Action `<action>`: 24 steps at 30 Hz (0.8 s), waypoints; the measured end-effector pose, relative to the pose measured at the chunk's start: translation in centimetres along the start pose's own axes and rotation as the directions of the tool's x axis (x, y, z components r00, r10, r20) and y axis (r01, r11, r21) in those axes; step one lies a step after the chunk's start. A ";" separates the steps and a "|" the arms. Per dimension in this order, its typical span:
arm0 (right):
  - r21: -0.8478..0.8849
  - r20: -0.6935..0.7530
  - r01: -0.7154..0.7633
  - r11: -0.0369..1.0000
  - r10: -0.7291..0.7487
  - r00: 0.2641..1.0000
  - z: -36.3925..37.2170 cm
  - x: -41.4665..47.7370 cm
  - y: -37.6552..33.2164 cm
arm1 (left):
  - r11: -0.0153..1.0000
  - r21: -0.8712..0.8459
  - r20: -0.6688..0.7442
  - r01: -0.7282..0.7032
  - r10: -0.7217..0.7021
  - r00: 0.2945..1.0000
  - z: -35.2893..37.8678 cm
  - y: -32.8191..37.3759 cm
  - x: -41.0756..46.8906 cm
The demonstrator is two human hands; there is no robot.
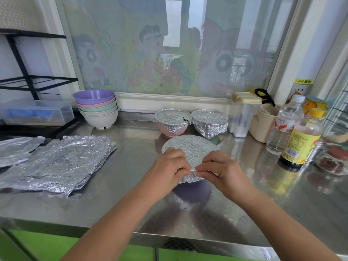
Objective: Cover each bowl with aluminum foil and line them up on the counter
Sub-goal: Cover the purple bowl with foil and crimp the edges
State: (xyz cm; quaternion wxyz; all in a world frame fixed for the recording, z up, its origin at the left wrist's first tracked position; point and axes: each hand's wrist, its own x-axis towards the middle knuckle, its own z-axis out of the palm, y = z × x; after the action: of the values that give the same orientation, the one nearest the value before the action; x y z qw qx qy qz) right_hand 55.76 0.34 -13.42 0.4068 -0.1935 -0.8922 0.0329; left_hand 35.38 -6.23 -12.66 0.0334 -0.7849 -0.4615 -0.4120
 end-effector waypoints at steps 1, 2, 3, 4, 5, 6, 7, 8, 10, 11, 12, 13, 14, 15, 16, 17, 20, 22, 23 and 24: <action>-0.002 0.011 0.000 1.000 0.000 1.000 -0.2 -0.1 0.3 | 1.000 -0.008 0.003 0.004 -0.004 1.000 -0.3 -0.3 0.0; -0.012 0.024 -0.002 1.000 0.002 1.000 -0.5 -0.1 0.5 | 1.000 -0.018 0.003 0.009 -0.009 1.000 -0.7 -0.6 -0.1; -0.027 0.034 -0.004 1.000 0.005 0.999 -0.6 -0.1 0.8 | 1.000 -0.027 0.002 0.014 -0.014 1.000 -1.0 -0.9 -0.1; -0.039 0.035 -0.003 0.999 0.004 0.999 -0.5 0.0 0.9 | 0.999 -0.037 0.001 0.016 -0.016 1.000 -1.2 -1.0 -0.2; -0.046 0.025 0.003 0.999 -0.002 1.000 -0.4 0.0 1.0 | 0.999 -0.043 -0.001 0.017 -0.017 1.000 -1.3 -1.1 -0.2; -0.048 0.012 0.007 0.999 -0.006 1.000 -0.2 0.1 0.9 | 0.999 -0.045 -0.004 0.018 -0.018 1.000 -1.2 -0.9 -0.2; -0.046 -0.002 0.003 0.999 -0.003 1.000 0.0 0.1 0.8 | 0.999 -0.043 -0.005 0.019 -0.019 1.000 -0.9 -0.7 -0.1; -0.044 -0.014 -0.002 0.999 0.002 1.000 0.2 0.2 0.7 | 0.999 -0.038 -0.005 0.016 -0.016 1.000 -0.5 -0.5 0.0; -0.038 -0.028 -0.013 0.999 0.011 1.000 0.5 0.3 0.4 | 1.000 -0.020 -0.002 0.004 -0.004 1.000 0.2 0.0 0.2; -0.033 -0.028 -0.016 0.999 0.015 1.000 0.7 0.3 0.2 | 1.000 -0.009 -0.004 -0.001 0.001 1.000 0.4 0.1 0.3; -0.032 -0.023 -0.015 0.999 0.015 1.000 0.8 0.4 0.0 | 1.000 0.000 -0.007 -0.004 0.004 1.000 0.6 0.1 0.4; -0.038 -0.018 -0.008 0.999 0.007 1.000 0.9 0.4 -0.2 | 1.000 0.003 -0.008 -0.002 0.002 1.000 0.6 0.1 0.5; -0.043 -0.012 0.003 0.999 -0.004 1.000 1.0 0.4 -0.3 | 1.000 0.006 -0.002 0.001 -0.001 1.000 0.5 0.0 0.4; -0.043 -0.009 0.010 0.999 -0.011 1.000 0.9 0.5 -0.4 | 1.000 0.010 0.009 0.003 -0.003 1.000 0.3 -0.2 0.4; -0.041 -0.012 0.010 0.999 -0.010 1.000 0.7 0.4 -0.2 | 1.000 0.016 0.019 0.003 -0.004 1.000 0.1 -0.3 0.4; -0.043 -0.022 0.004 0.999 -0.005 1.000 0.4 0.3 0.0 | 1.000 0.021 0.026 0.006 -0.006 1.000 -0.2 -0.6 0.4; -0.067 -0.029 0.001 0.998 -0.003 1.000 -0.3 0.2 0.7 | 0.999 0.032 0.014 0.013 -0.013 1.000 -1.1 -1.4 0.2; -0.094 -0.025 0.019 0.995 -0.021 0.999 -0.2 0.2 0.7 | 0.999 0.035 0.003 0.010 -0.010 1.000 -1.3 -1.5 0.0; -0.108 -0.028 0.029 0.994 -0.032 0.999 -0.1 0.3 0.6 | 0.999 0.034 0.000 0.012 -0.012 1.000 -1.2 -1.4 0.0; -0.116 -0.031 0.034 0.993 -0.038 0.999 0.1 0.4 0.5 | 0.999 0.031 -0.003 0.013 -0.013 1.000 -0.9 -1.1 0.0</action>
State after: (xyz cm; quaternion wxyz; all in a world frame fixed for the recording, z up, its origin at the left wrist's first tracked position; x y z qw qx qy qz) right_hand 55.63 0.96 -13.27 0.4102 -0.2011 -0.8891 -0.0292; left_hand 33.99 -5.97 -12.38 0.0436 -0.7807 -0.4731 -0.4060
